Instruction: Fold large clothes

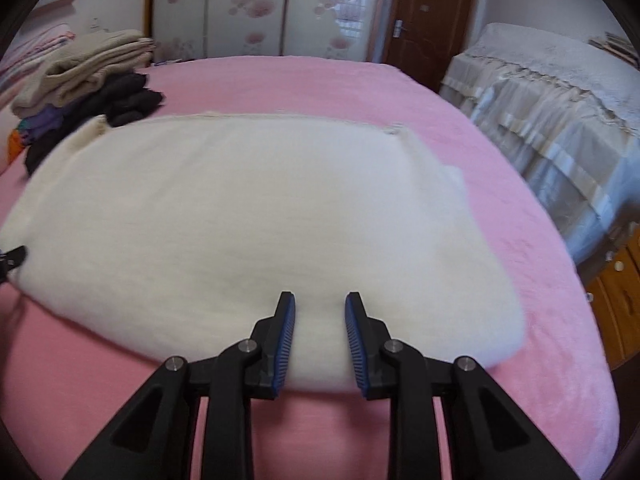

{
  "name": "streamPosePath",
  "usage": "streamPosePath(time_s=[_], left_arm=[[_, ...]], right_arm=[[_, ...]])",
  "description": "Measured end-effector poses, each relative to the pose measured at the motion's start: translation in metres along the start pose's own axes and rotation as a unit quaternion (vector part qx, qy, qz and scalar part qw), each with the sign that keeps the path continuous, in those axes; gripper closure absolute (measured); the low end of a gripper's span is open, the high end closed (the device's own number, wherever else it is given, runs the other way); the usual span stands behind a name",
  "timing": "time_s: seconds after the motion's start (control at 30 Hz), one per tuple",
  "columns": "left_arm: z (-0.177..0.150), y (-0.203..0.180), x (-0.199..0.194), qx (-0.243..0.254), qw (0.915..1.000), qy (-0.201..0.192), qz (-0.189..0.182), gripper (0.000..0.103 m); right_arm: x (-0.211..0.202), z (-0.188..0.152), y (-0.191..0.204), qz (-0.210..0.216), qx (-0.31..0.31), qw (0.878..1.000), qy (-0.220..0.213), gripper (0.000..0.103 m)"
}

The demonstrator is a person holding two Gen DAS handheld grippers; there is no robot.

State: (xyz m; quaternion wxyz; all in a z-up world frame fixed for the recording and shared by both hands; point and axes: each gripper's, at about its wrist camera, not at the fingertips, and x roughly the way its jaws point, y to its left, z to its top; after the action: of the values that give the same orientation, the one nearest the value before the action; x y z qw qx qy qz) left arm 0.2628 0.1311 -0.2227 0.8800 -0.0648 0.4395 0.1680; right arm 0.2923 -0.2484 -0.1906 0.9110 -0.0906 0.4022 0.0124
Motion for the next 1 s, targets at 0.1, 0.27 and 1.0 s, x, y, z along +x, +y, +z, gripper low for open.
streamPosePath(time_s=[0.1,0.27,1.0], left_arm=[[-0.001,0.001,-0.001,0.005,1.0,-0.004,0.0,0.017],[-0.001,-0.003,-0.002,0.008,0.9999,-0.004,0.013,0.016],[0.017,0.016,-0.083,-0.038,0.9956,0.055,-0.066,0.011]], right_arm=[[0.003,-0.007,-0.033,-0.036,0.02,0.999,0.003,0.079],[0.002,-0.014,-0.065,-0.027,0.064,0.997,0.017,0.08],[-0.088,0.051,0.011,0.087,0.079,0.991,-0.06,0.077]])
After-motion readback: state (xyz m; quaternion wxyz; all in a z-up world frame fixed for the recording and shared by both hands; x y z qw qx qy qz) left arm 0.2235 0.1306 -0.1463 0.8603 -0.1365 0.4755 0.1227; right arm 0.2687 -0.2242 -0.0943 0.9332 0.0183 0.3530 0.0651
